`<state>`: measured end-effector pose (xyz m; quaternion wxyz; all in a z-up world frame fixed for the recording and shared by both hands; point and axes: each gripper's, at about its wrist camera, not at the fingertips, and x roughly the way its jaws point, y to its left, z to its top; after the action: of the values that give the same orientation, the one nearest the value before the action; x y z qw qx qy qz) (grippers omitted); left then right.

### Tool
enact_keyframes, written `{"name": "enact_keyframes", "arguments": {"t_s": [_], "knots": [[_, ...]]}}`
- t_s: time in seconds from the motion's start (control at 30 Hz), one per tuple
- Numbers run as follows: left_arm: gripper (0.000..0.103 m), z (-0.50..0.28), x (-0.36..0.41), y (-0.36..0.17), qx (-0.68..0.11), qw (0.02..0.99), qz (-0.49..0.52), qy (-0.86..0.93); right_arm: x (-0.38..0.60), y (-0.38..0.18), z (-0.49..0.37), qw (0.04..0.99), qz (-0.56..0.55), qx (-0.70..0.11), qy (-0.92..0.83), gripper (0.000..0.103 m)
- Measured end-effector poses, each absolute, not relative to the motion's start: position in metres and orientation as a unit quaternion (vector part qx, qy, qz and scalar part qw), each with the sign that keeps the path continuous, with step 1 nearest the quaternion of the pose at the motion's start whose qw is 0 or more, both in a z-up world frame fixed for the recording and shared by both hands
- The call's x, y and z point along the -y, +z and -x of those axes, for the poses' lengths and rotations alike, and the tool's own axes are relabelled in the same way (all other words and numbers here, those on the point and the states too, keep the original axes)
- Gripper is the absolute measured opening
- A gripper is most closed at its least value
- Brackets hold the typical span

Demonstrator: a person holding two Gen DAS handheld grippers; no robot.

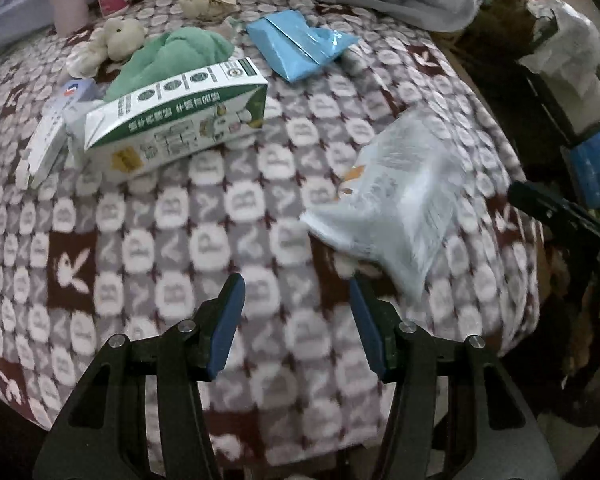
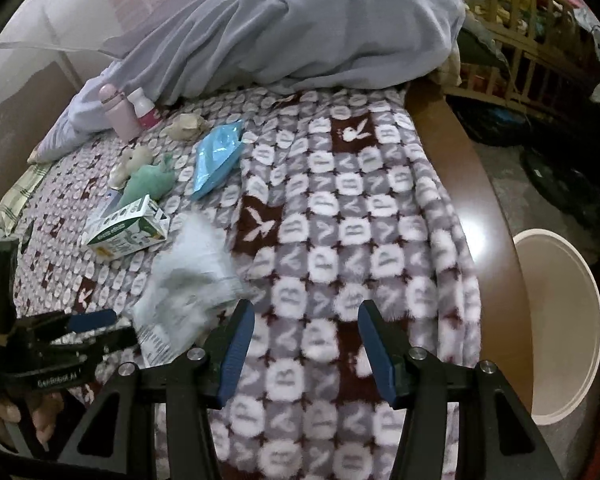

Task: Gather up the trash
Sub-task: 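Grasp the white milk carton with the left gripper while the right grasps the white sachet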

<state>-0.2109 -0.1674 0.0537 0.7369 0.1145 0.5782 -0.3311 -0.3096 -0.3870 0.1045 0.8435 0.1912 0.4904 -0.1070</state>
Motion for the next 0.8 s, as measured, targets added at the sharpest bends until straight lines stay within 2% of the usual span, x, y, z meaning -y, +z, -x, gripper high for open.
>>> {"name": "enact_keyframes", "arguments": {"t_s": [0.13,0.23,0.4,0.53,0.6,0.8], "knots": [[0.052,0.211,0.153,0.066,-0.55,0.763,-0.127,-0.316,0.378,0.102,0.308,0.839,-0.218,-0.494,-0.07,0.052],[0.053,0.2,0.14,0.078,-0.523,0.788,-0.13,-0.298,0.368,0.092,0.298,0.829,-0.259,-0.494,-0.047,0.067],[0.053,0.17,0.116,0.091,-0.493,0.819,-0.132,-0.262,0.353,0.07,0.273,0.802,-0.341,-0.49,-0.021,0.071],[0.054,0.144,0.113,0.097,-0.466,0.835,-0.143,-0.256,0.337,0.061,0.245,0.806,-0.318,-0.498,-0.036,0.071],[0.059,0.132,0.116,0.096,-0.462,0.834,-0.141,-0.267,0.331,0.059,0.232,0.812,-0.295,-0.502,-0.041,0.072],[0.06,0.099,0.142,0.084,-0.467,0.802,-0.177,-0.329,0.323,0.056,0.212,0.824,-0.228,-0.519,-0.026,0.075]]}}
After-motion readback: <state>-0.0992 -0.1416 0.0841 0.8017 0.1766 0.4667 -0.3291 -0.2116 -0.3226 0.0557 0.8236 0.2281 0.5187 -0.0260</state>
